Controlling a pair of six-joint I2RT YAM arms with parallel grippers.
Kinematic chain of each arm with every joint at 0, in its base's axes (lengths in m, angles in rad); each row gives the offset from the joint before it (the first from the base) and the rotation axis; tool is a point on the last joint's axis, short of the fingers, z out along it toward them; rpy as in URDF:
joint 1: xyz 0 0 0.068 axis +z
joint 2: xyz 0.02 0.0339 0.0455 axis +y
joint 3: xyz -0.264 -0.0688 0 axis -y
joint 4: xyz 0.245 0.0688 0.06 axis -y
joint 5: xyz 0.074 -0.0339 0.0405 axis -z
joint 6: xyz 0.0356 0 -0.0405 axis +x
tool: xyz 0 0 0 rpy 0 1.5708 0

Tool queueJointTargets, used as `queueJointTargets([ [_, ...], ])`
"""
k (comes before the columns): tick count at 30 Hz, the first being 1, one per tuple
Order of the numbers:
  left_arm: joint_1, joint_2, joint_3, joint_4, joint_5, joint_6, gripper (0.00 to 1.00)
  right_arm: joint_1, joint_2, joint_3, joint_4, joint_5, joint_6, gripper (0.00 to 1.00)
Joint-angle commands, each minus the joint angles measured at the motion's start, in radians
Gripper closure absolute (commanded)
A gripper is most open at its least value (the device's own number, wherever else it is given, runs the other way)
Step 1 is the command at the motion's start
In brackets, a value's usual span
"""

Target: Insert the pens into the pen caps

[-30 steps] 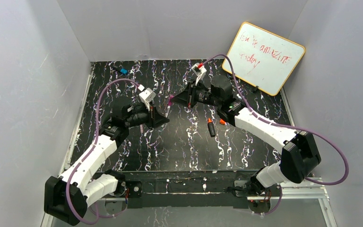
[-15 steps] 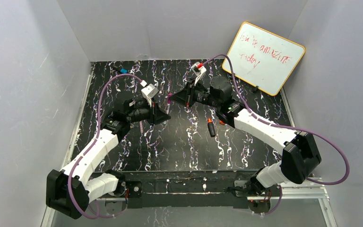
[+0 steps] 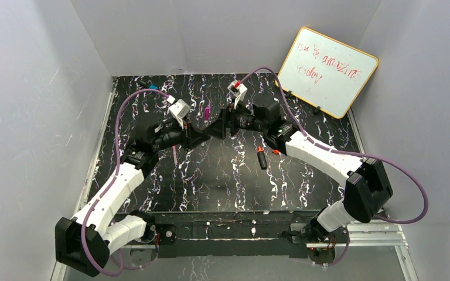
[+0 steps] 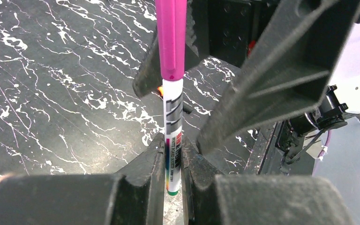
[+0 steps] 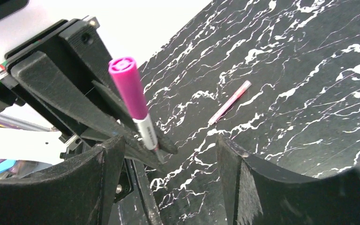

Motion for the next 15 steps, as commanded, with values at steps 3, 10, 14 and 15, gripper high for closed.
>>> queueJointTargets([
  [3,0.001,-0.041,-0.034,-0.016,0.02,0.009,1.0,-0.025,-0.021,0.036,0.153,0.037,0.019,0.24],
  [10,0.001,-0.022,-0.039,-0.014,0.031,0.007,1.0,-0.033,-0.021,0.08,0.196,-0.026,0.008,0.29],
  [14,0.001,-0.014,-0.041,-0.014,0.025,0.01,1.0,-0.035,-0.007,0.103,0.196,-0.039,0.009,0.37],
  [15,0.001,-0.013,-0.041,-0.014,0.026,0.01,1.0,-0.035,-0.004,0.105,0.198,-0.042,0.01,0.4],
])
